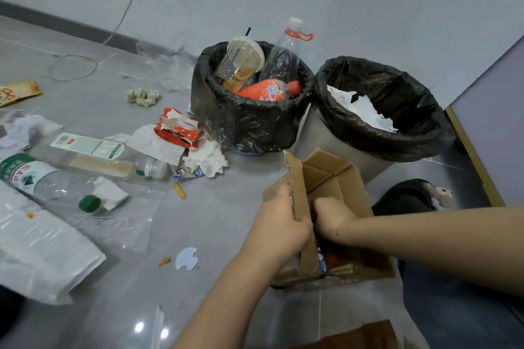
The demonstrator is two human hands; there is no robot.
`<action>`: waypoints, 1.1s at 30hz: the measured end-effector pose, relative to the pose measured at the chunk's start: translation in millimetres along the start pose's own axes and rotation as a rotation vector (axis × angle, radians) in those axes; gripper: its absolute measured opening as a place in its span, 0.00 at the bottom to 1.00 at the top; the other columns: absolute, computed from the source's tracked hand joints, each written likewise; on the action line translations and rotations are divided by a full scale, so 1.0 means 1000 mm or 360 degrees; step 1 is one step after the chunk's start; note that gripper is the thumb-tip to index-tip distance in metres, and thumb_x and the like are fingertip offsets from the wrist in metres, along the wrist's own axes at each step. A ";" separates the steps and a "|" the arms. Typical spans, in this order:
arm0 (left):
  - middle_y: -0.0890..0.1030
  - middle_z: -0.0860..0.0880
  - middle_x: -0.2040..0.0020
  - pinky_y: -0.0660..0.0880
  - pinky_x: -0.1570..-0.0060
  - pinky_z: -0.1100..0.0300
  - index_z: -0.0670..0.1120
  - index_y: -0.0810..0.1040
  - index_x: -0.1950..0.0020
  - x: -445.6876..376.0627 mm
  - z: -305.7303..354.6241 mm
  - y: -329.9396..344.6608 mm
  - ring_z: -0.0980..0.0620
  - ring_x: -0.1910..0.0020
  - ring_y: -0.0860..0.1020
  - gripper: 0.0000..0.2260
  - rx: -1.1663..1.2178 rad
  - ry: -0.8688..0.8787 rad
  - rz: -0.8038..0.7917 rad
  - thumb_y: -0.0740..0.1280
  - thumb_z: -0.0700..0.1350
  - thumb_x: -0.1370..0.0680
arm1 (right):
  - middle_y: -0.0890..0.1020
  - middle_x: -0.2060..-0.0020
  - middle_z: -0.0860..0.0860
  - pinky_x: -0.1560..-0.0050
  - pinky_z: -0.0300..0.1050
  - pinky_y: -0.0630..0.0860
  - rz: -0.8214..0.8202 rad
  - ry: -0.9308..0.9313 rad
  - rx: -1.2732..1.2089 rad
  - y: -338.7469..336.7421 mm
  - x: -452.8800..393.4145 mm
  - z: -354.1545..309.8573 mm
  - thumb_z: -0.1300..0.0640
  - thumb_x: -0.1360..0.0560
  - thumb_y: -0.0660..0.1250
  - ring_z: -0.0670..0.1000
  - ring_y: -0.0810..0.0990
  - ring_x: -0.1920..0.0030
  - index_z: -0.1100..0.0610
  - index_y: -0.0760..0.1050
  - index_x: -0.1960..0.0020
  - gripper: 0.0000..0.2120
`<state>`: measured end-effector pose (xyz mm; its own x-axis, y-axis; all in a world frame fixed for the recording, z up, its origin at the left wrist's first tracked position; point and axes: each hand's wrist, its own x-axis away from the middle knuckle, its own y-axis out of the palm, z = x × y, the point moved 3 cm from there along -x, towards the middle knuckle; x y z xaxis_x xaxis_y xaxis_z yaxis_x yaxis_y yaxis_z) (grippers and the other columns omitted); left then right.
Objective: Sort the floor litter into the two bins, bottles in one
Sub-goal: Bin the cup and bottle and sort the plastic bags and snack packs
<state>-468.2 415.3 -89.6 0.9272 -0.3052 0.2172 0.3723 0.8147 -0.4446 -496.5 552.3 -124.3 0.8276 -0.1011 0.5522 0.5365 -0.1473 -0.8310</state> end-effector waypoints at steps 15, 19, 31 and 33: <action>0.79 0.51 0.56 0.80 0.54 0.48 0.53 0.68 0.39 -0.001 -0.012 -0.003 0.47 0.54 0.80 0.16 0.0170 -0.0128 -0.0046 0.64 0.42 0.25 | 0.79 0.69 0.54 0.61 0.44 0.81 -0.0411 0.0160 0.0129 0.000 0.001 -0.001 0.64 0.24 0.66 0.49 0.79 0.71 0.60 0.70 0.62 0.10; 0.81 0.48 0.55 0.80 0.53 0.46 0.54 0.69 0.41 -0.004 -0.021 -0.013 0.45 0.53 0.80 0.15 0.0154 -0.0153 -0.0031 0.64 0.42 0.26 | 0.79 0.75 0.48 0.73 0.34 0.74 -0.0399 0.0069 0.0270 -0.019 0.011 -0.009 0.57 0.25 0.68 0.44 0.78 0.74 0.57 0.75 0.65 0.10; 0.81 0.44 0.59 0.80 0.57 0.52 0.43 0.76 0.46 -0.006 -0.064 -0.073 0.48 0.64 0.81 0.10 0.0587 -0.0411 0.0242 0.64 0.48 0.21 | 0.83 0.65 0.50 0.60 0.40 0.81 0.0203 -0.0590 -0.0537 -0.093 0.048 -0.052 0.63 0.27 0.68 0.45 0.83 0.65 0.56 0.80 0.54 0.05; 0.82 0.47 0.58 0.77 0.55 0.54 0.46 0.76 0.49 -0.008 -0.094 -0.094 0.49 0.61 0.81 0.05 0.0166 -0.0438 0.0340 0.66 0.44 0.23 | 0.82 0.63 0.47 0.56 0.38 0.79 0.0275 -0.0791 -0.0444 -0.095 0.052 -0.073 0.62 0.27 0.68 0.42 0.80 0.63 0.54 0.81 0.53 0.06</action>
<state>-506.8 294.9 -131.8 0.9325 0.0099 0.3609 0.1520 0.8960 -0.4173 -516.6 489.2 -12.1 0.9133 0.3161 0.2568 0.3791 -0.4295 -0.8196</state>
